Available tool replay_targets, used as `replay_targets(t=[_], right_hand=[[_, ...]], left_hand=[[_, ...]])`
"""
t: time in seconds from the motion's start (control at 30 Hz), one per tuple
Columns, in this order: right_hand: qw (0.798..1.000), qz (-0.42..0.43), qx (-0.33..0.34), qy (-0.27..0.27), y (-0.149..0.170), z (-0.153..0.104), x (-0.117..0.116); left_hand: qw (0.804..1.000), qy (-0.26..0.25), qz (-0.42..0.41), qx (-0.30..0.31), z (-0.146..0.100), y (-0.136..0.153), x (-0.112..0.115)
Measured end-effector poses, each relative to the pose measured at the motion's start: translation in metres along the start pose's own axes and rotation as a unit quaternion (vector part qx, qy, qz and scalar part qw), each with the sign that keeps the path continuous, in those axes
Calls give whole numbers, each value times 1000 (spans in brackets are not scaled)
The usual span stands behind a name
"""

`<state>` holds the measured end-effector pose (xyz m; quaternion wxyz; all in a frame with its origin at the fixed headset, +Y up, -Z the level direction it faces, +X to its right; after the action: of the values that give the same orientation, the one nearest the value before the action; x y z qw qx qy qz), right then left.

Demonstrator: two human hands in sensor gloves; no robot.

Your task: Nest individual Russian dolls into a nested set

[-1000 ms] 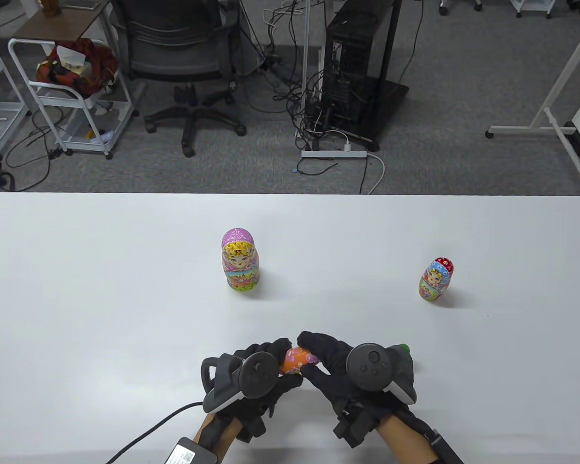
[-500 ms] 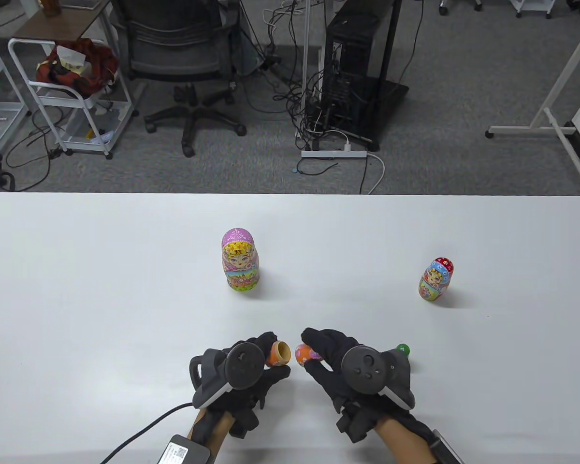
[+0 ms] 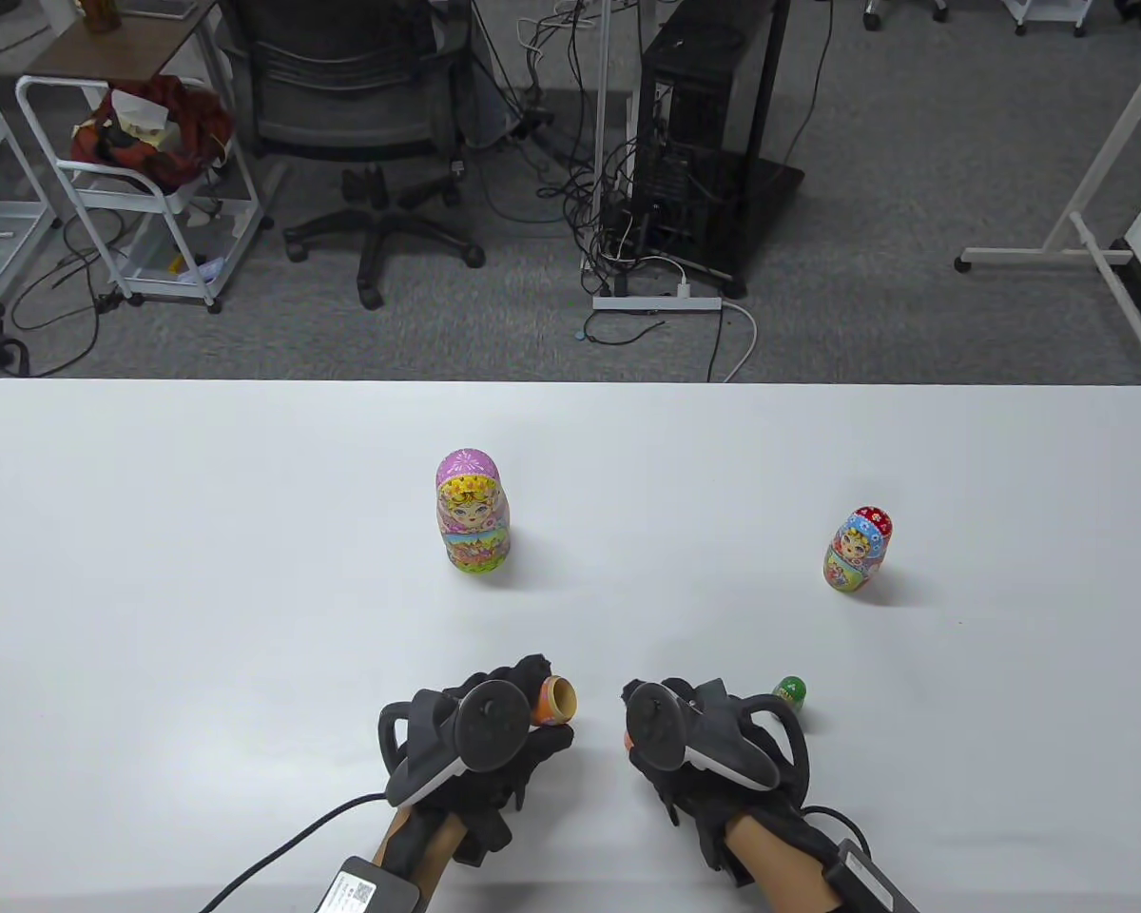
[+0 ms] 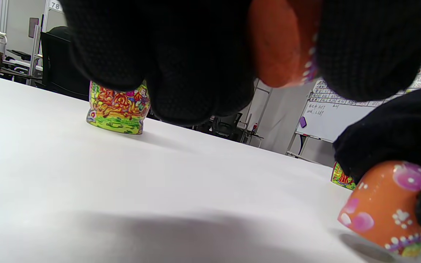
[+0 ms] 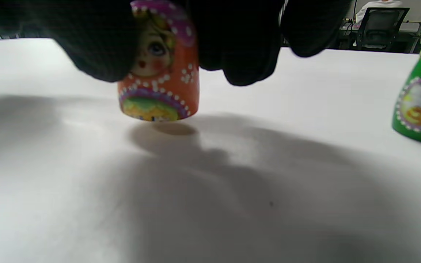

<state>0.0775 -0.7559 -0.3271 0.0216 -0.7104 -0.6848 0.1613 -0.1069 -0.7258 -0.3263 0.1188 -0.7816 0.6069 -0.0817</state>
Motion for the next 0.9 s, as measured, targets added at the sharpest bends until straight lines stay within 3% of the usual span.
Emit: replay_targets(t=[0.27, 0.37, 0.53, 0.6, 0.8, 0.9], right_hand=[[1000, -12, -5, -16, -1, 2, -7], [1000, 18, -1, -23, 7, 0, 3], [980, 117, -74, 143, 58, -24, 67], [973, 122, -107, 165, 76, -29, 74], [957, 147, -235, 88, 140, -26, 50], [955, 148, -257, 27, 152, -23, 34]], left_hand=[[1000, 0, -2, 1, 0, 0, 0], [1000, 2, -1, 1, 0, 0, 0], [1000, -2, -6, 3, -1, -2, -1], [1000, 0, -5, 5, -1, -3, 0], [1000, 0, -6, 6, -2, -3, -2], [1000, -1, -11, 5, -2, -2, -3]])
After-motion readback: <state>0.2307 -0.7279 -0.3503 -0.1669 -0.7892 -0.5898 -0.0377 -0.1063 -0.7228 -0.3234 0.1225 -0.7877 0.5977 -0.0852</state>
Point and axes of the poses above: the tracker on the back of each hand, its own y axis roughly to the little-finger side, its own z axis roughly from the wrist to the fingertips, x = y × z, the point moved 5 cm from there along z, roughly from the wrist to the fingertips, and after that the axes turned 2 degrees about z, right-handed, at the moved point
